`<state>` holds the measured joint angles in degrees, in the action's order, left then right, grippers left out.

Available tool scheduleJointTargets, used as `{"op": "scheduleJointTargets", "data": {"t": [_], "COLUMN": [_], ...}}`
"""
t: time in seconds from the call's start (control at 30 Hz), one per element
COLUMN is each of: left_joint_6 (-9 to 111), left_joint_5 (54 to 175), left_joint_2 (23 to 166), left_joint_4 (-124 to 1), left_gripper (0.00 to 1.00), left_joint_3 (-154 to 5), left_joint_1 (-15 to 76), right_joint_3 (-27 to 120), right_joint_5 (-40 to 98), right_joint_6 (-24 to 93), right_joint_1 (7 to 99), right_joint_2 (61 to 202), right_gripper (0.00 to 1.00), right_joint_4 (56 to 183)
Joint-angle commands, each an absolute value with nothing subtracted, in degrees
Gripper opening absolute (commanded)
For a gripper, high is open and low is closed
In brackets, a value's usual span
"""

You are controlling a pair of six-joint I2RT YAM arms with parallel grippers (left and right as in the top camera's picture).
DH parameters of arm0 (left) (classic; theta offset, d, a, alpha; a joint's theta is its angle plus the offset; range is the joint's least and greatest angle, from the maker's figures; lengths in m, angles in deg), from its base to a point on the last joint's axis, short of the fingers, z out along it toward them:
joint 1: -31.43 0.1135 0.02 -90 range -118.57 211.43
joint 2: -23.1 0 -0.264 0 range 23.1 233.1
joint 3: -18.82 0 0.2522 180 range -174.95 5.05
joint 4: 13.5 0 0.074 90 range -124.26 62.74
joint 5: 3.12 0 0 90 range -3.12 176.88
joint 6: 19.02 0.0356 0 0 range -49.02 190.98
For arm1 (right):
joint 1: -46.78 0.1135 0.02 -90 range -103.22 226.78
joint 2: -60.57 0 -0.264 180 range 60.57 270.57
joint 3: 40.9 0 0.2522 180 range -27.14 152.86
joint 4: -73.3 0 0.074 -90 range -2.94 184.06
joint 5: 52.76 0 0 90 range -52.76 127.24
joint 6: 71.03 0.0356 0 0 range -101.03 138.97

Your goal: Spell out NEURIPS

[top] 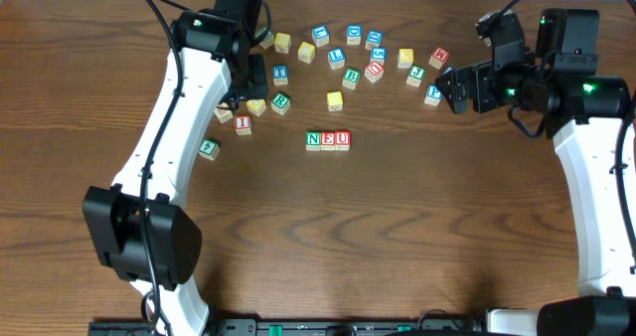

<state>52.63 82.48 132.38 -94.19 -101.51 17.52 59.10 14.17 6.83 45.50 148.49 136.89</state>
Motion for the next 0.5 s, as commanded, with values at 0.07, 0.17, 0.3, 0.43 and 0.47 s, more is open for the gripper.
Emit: {"op": "scheduleJointTargets", "data": {"t": [0.07, 0.17, 0.3, 0.43, 0.47], "left_joint_6": [53.2, 53.2, 53.2, 53.2, 53.2], "left_joint_5": [82.39, 82.37, 82.37, 82.37, 82.39], "left_joint_2": [130.89, 130.89, 130.91, 130.91, 130.91], "left_joint_4": [-94.5, -94.48, -94.48, -94.5, -94.48], "left_gripper": [0.51, 0.51, 0.62, 0.69, 0.7], "left_joint_3": [-102.8, -102.8, -102.8, -102.78, -102.76], "left_joint_1": [17.76, 17.76, 17.76, 17.76, 17.76], "right_joint_3": [60.28, 60.28, 60.28, 60.28, 60.28], "right_joint_5": [8.0, 8.09, 9.16, 16.16, 17.97], "right_joint_6": [7.18, 7.2, 9.63, 15.92, 17.28], "right_joint_1": [45.63, 46.79, 48.93, 51.99, 52.89], "right_joint_2": [148.47, 148.47, 148.56, 148.97, 149.13], "right_gripper": [0.99, 0.99, 0.99, 0.99, 0.99], "right_joint_4": [136.47, 136.34, 135.79, 135.27, 135.27]}}
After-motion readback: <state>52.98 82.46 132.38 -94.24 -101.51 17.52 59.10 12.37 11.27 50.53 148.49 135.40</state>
